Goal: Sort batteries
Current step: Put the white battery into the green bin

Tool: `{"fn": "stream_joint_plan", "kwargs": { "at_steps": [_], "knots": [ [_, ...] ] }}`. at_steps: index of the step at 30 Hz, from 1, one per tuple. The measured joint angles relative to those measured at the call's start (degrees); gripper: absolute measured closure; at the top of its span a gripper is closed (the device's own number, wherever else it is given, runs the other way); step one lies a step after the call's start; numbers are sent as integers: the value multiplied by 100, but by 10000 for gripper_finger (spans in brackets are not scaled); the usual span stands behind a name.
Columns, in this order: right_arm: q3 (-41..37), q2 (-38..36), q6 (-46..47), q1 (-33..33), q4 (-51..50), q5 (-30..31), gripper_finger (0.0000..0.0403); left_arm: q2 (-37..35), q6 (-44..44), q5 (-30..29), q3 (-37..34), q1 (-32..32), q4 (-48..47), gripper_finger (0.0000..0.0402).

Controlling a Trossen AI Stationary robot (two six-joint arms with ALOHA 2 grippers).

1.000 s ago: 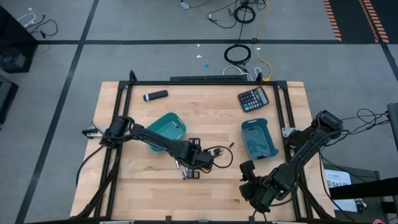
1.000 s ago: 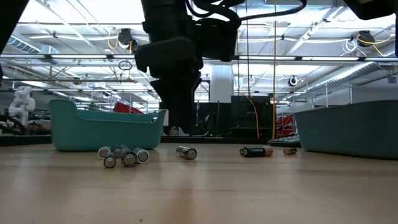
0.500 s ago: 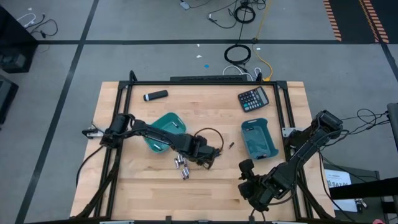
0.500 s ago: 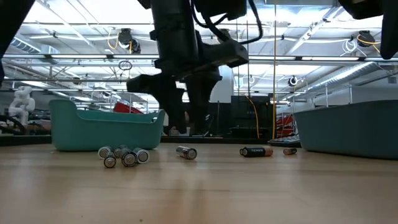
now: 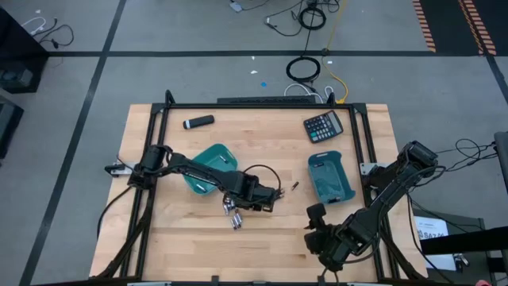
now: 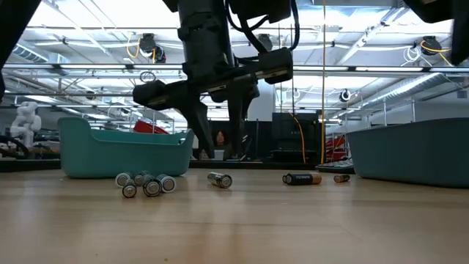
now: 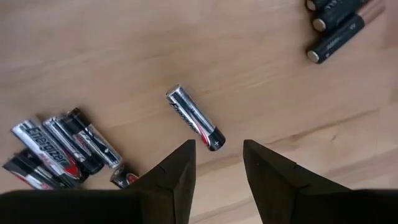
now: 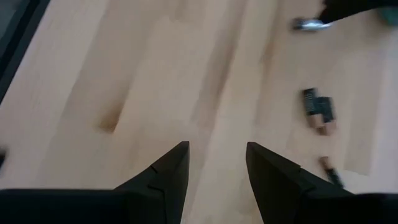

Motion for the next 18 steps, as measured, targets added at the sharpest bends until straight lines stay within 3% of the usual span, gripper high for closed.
{"fn": "stream_joint_plan", "kwargs": {
  "at_steps": [5, 11, 18],
  "knots": [
    [83, 0, 460, -119, -174, 457, 252, -1, -554, 11, 0, -2, -44, 258],
    [-16, 0, 878, 148, -558, 462, 252, -2, -1114, -45, 1, -4, -130, 258],
    [-87, 2, 655, 507, -538, 455, 252, -4, -1637, -307, 0, 67, -240, 258]
  ]
}}
